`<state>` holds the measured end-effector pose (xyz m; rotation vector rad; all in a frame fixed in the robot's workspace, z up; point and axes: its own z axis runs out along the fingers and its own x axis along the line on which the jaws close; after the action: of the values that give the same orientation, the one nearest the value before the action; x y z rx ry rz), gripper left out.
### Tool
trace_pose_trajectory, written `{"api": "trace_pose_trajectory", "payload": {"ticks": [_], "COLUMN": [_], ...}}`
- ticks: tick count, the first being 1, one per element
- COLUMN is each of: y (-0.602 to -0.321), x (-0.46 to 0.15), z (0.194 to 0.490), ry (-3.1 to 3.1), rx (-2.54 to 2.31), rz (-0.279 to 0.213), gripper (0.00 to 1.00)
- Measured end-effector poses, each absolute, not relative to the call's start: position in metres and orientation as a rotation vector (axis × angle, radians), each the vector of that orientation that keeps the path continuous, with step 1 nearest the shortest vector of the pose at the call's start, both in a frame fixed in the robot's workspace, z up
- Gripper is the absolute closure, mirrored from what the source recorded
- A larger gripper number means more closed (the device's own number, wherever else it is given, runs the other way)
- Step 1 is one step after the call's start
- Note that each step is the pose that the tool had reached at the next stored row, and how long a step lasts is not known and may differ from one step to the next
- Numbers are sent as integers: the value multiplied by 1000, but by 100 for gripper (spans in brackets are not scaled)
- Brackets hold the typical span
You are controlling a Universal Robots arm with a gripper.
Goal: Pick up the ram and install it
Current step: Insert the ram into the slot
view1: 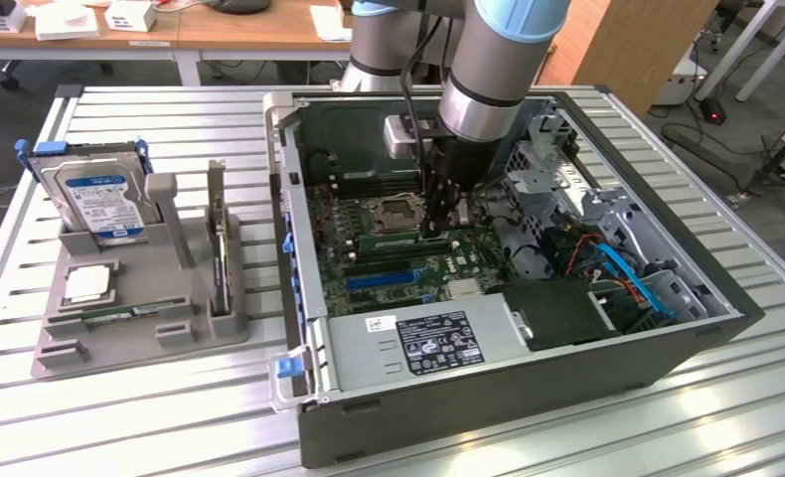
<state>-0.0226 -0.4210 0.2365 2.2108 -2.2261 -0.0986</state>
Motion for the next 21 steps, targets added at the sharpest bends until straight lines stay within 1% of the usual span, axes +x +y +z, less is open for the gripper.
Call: {"api": "trace_pose_trajectory", "payload": {"ticks": [21], "y": [-421], "x": [-24], "z": [233], "ry": [-2226], "rx": [2211], "rz": [-99], "gripper": [89]}}
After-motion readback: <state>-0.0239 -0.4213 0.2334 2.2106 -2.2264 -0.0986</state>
